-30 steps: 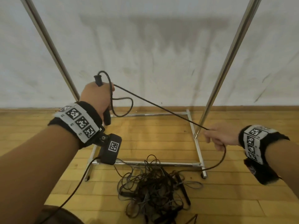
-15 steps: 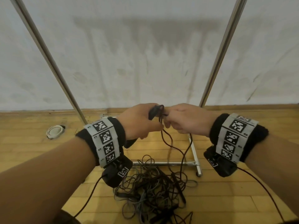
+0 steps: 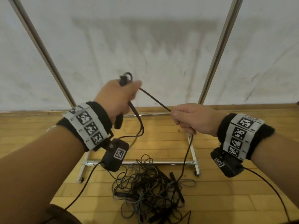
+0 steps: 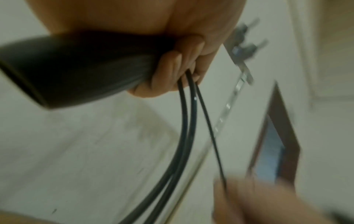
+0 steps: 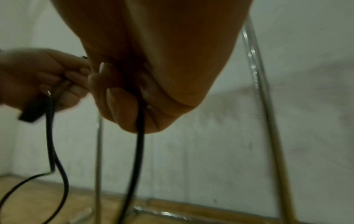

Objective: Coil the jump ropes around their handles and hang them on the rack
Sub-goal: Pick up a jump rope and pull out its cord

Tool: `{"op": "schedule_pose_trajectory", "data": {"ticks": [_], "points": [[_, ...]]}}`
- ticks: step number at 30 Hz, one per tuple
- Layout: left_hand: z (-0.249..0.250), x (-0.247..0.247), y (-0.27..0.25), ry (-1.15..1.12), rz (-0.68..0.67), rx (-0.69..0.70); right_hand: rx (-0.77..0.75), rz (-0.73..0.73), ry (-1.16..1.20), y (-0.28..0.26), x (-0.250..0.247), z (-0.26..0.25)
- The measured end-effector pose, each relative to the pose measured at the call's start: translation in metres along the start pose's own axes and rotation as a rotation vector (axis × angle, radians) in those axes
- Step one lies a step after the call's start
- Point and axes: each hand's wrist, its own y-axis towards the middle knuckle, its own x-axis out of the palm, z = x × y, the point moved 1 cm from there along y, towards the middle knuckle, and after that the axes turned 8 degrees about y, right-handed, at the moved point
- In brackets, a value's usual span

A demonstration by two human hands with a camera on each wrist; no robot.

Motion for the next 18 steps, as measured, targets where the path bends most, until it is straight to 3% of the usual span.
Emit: {"op": "schedule_pose_trajectory", "data": {"ticks": [4, 7, 9, 13, 16, 18], "points": [[-0.009, -0.047, 0.012, -0.268, 0.222, -0.136, 0.229, 0.021, -0.287, -0.015, -0.032, 0.054], [-0.031, -0.064, 0.015, -0.155, 0.274, -0.249, 0.393, 0.052, -0.456, -0.026, -0.053, 0.087], [-0.041, -0.065, 0.015, 0.086, 0.261, -0.267, 0.429, 0.075, -0.577, -0.025, -0.058, 0.094], [-0.036, -0.049, 0.007, 0.649, 0.180, -0.156, 0.313, 0.115, -0.682, -0.012, -0.050, 0.068], [-0.020, -0.015, -0.008, 0.572, -0.021, -0.011, 0.172, 0.086, -0.618, -0.005, -0.032, 0.029], [-0.011, 0.012, -0.021, 0.467, -0.192, 0.066, 0.119, 0.085, -0.436, -0.003, -0.018, 0.010]]}}
